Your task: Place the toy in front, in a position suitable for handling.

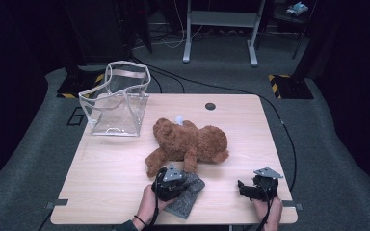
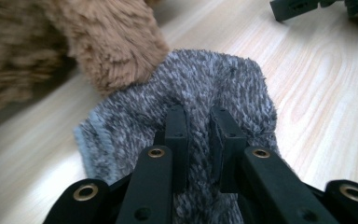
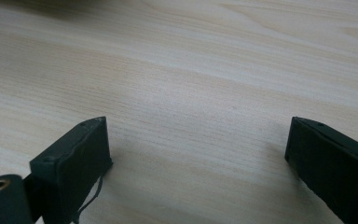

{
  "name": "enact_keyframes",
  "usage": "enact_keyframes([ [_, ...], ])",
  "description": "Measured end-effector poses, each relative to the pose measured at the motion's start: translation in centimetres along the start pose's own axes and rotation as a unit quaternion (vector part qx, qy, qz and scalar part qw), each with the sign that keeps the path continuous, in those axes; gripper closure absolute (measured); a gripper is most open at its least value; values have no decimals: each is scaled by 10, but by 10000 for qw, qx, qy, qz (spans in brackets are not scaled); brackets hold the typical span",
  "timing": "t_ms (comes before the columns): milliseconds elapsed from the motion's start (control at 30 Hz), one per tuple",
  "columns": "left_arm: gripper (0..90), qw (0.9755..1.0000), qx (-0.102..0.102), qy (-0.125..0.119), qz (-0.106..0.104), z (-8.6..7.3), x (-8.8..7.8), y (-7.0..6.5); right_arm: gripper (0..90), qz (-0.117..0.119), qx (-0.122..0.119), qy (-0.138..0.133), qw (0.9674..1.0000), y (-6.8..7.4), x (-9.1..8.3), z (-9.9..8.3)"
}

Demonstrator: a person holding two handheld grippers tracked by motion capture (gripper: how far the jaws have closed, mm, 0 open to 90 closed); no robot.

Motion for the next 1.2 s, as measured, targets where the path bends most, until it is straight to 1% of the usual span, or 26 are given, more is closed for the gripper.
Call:
enact_keyframes([
  [33,775,10000,-6,-15,13,-1,4,0,59,1,-5,2,10000,0,0,0],
  [67,765,10000,19,59,-23,-1,7,0,59,4,-18,-3,10000,0,0,0],
  [100,745,10000,20,64,20,-2,9,0,59,12,-53,-8,10000,-1,0,0],
  [133,695,9999,10,100,27,-2,9,1,59,11,-45,-8,10000,-1,0,0],
  [167,623,9999,-14,119,40,-2,8,2,59,10,-47,-8,10000,-1,0,0],
  [233,500,9999,-4,106,136,-2,2,3,59,9,-47,-8,10000,-1,0,0],
  [300,382,9998,-6,77,178,-2,-8,6,59,8,-48,-9,10000,-1,0,0],
  [400,307,9996,-98,-6,251,-6,-27,12,59,1,-47,-3,10000,-1,0,0],
  [467,274,9992,-153,-50,355,-11,-41,19,58,23,3,3,10000,0,0,0],
  [500,253,9990,-217,-83,393,-14,-46,21,52,68,-48,-5,10000,-1,0,1],
  [533,242,9985,-232,-117,481,-17,-53,25,51,95,-27,-2,10000,-1,0,1],
  [567,233,9984,-230,-94,498,-21,-60,29,54,142,-12,-6,9999,-1,-1,1],
  [633,200,9976,-294,-71,626,-29,-71,37,42,238,93,1,9997,-1,-2,1],
  [667,187,9967,-335,-85,729,-33,-76,40,41,333,134,-11,9994,-1,-4,1],
  [700,175,9961,-384,-101,788,-37,-82,44,38,418,172,-18,9990,1,-5,1],
  [733,166,9953,-420,-99,870,-42,-87,49,37,437,139,-41,9989,4,-7,2],
  [833,148,9909,-702,-129,1138,-58,-98,66,28,611,2,-100,9981,16,-14,5],
  [900,131,9866,-879,-153,1365,-70,-102,80,20,704,-150,-111,9973,26,-19,7],
  [933,116,9846,-1019,-157,1414,-75,-105,86,9,778,-196,-109,9967,32,-21,9],
  [967,111,9824,-1090,-118,1513,-81,-105,93,0,888,-239,-104,9957,37,-22,11],
  [1000,96,9824,-1090,-118,1513,-81,-105,93,0,888,-239,-104,9957,37,-22,11],
  [1033,74,9773,-1276,-87,1686,-91,-106,107,0,1053,-352,-102,9938,49,-25,15],
  [1100,61,9729,-1400,-70,1837,-98,-107,118,0,1162,-494,-118,9919,60,-26,18],
  [1133,50,9712,-1413,-13,1919,-101,-107,122,0,1231,-566,-139,9907,67,-27,20],
  [1167,36,9697,-1451,-24,1967,-103,-107,125,0,1330,-608,-142,9891,74,-27,21],
  [1200,28,9680,-1502,-3,2010,-105,-106,128,0,1387,-724,-153,9876,81,-27,23],
])
Point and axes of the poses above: each handheld gripper's, and its own axes: x roughly forward along the jaws, z roughly out of its top, y roughly to its left, the point moved 3 cm from there along x, roughly forward along the jaws, and after that the axes turned 2 degrees about z, right-handed, at the moved point
